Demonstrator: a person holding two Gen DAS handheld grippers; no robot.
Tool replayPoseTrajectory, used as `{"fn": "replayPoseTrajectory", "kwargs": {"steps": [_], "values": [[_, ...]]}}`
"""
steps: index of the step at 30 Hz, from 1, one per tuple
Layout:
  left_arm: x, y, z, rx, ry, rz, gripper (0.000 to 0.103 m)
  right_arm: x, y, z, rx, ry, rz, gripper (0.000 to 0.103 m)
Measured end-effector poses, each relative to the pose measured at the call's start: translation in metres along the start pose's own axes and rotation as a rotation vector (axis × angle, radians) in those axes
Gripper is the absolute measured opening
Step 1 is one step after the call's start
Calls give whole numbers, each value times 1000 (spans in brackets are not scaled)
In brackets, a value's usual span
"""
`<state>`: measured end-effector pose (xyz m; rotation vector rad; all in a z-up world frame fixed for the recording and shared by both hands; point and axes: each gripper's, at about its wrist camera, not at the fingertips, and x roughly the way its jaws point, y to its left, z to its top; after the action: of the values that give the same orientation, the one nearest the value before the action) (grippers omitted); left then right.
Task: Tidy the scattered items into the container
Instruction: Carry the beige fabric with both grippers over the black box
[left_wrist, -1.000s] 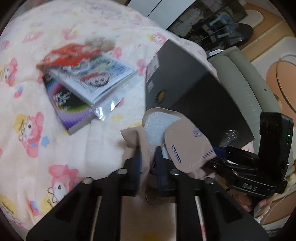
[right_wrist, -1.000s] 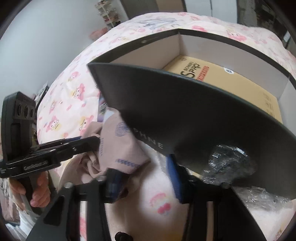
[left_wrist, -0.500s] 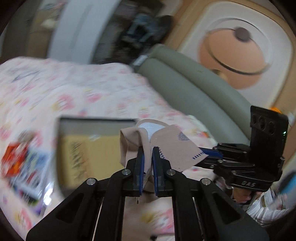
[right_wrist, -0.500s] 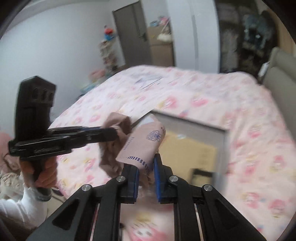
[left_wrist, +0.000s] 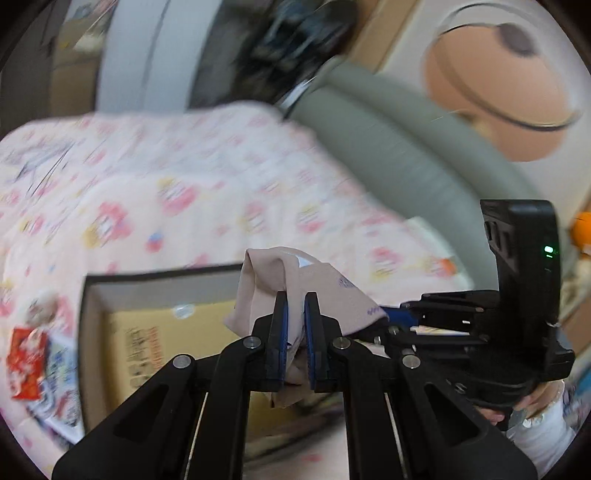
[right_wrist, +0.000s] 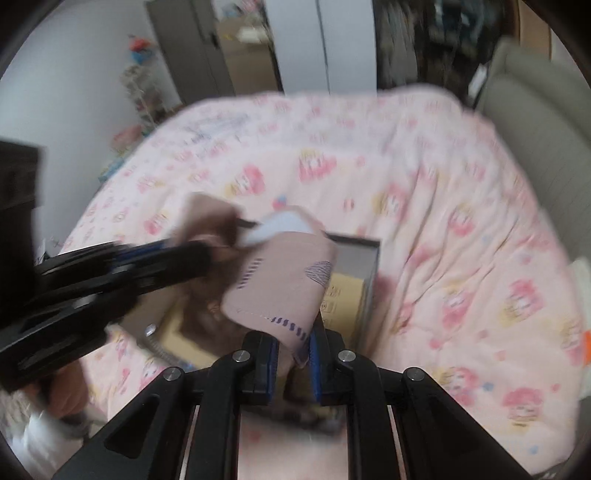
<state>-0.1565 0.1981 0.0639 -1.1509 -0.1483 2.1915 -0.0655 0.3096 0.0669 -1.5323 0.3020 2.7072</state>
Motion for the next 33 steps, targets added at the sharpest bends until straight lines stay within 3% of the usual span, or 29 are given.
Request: {"fn": "replayPoseTrajectory", "kwargs": {"steps": [5,10,11,14,16,20,22,24,29,33], "values": [[46,47,-1,-62,146,122,7,83,10,23,73,78,-25,12],[78,75,-7,-78,273,216,8,121,7,30,113,120,-127,12],[83,80,-7,-75,291,222,13,126,6,29,111,132,-138,12],[82,80,-8,-46,289,272,23,131,3,28,120,164,-83,14],[77,80,-7,-40,281,300,28,139,7,31,104,176,-49,20],[72,85,-9,-36,307,279,32,156,21,30,56,248,23,22],[81,86,-14,-17,375,232,31,165,27,29,24,304,49,22],[95,85,-20,-7,446,197,22,173,31,25,-4,365,80,22],[134,85,-26,29,564,272,22,190,17,17,49,473,94,22],[153,95,-20,-42,601,246,22,190,5,20,81,476,48,22]]}}
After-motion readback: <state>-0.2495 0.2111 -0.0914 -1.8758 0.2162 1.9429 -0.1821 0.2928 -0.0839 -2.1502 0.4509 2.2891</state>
